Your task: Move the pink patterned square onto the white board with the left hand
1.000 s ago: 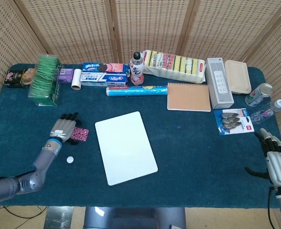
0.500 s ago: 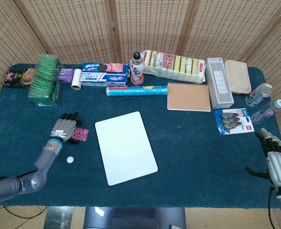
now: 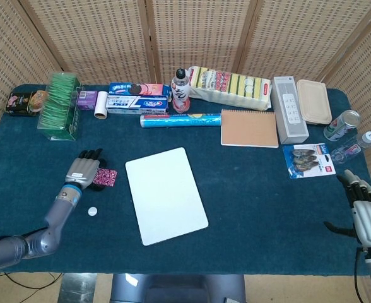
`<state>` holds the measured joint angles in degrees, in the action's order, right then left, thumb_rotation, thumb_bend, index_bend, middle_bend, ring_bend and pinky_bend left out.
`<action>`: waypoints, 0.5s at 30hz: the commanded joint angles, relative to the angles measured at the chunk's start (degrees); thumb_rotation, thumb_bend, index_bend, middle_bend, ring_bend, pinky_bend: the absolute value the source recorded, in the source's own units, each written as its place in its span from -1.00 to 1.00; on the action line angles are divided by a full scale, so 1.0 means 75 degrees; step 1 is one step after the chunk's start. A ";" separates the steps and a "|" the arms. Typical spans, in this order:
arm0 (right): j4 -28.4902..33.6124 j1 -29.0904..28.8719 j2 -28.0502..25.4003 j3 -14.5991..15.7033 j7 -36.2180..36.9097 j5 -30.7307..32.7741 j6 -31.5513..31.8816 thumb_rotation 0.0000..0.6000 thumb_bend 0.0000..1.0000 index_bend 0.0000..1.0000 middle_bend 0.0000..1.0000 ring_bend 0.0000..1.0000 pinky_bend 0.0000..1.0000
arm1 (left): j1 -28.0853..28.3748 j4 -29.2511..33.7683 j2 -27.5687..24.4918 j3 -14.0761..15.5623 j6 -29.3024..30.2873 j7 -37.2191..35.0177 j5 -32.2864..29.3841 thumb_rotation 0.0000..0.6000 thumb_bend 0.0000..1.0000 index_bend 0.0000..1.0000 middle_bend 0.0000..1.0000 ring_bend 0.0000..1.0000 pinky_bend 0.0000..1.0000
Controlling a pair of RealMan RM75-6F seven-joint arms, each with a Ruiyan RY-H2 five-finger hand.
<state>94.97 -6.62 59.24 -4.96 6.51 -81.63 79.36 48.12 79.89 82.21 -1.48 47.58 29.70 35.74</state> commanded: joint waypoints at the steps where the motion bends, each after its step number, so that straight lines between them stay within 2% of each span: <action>1: 0.0001 -0.0003 0.0003 0.0001 -0.0002 -0.0002 -0.0007 1.00 -1.00 -0.96 -1.00 -1.00 -1.00 | -0.0059 0.0010 -0.0024 -0.0013 0.0027 -0.0091 0.0094 1.00 -0.59 -0.10 -1.00 -1.00 -0.97; 15: 0.0000 -0.0010 0.0003 0.0009 0.0005 -0.0004 -0.0032 1.00 -1.00 -0.96 -1.00 -1.00 -1.00 | -0.0206 -0.0025 -0.0071 -0.0015 0.0020 -0.0213 0.0265 1.00 -0.59 -0.10 -1.00 -1.00 -0.97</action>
<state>94.96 -6.69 59.28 -4.89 6.54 -81.66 79.13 46.58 79.76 81.64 -1.60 47.79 28.07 37.76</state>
